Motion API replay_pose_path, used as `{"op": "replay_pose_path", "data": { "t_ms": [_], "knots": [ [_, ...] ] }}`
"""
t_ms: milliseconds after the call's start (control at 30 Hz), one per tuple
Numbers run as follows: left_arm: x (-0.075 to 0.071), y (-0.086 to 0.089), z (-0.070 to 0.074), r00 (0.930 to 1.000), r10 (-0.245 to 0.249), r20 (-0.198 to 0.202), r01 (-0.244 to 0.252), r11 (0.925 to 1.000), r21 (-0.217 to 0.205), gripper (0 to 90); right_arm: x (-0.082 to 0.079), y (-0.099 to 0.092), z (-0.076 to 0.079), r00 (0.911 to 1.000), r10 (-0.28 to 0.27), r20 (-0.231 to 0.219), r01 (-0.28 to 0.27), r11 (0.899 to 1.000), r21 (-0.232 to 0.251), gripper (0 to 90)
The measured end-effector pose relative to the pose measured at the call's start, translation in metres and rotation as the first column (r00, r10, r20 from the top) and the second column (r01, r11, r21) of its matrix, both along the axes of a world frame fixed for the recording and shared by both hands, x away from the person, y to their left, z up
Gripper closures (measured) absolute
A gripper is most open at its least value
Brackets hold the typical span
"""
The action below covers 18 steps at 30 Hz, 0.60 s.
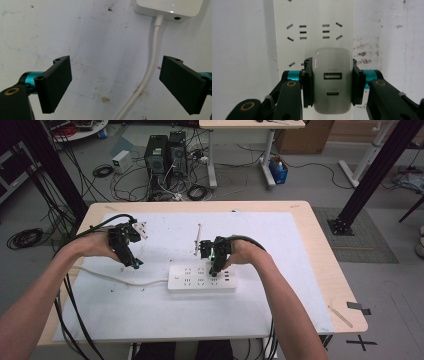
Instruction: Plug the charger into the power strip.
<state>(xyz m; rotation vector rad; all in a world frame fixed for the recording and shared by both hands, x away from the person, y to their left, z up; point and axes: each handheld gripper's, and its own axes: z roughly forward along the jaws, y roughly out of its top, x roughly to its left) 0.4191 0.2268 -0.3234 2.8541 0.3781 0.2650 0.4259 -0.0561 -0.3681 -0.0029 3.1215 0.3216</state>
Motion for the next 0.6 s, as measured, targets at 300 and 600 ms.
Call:
{"op": "replay_pose_path", "data": {
  "t_ms": [300, 600],
  "knots": [
    [-0.004, 0.008, 0.004, 0.9997, 0.023, 0.008, -0.023, 0.9996, -0.015, 11.1, -0.013, -0.006, -0.002, 0.9968, -0.005, 0.079, 0.001, 0.999, 0.05, 62.7],
    [-0.006, 0.013, 0.008, 0.9994, 0.032, 0.015, -0.032, 0.9991, -0.028, 11.1, -0.012, -0.011, -0.004, 0.997, -0.008, 0.077, 0.001, 0.996, 0.093, 62.6]
  ]
}}
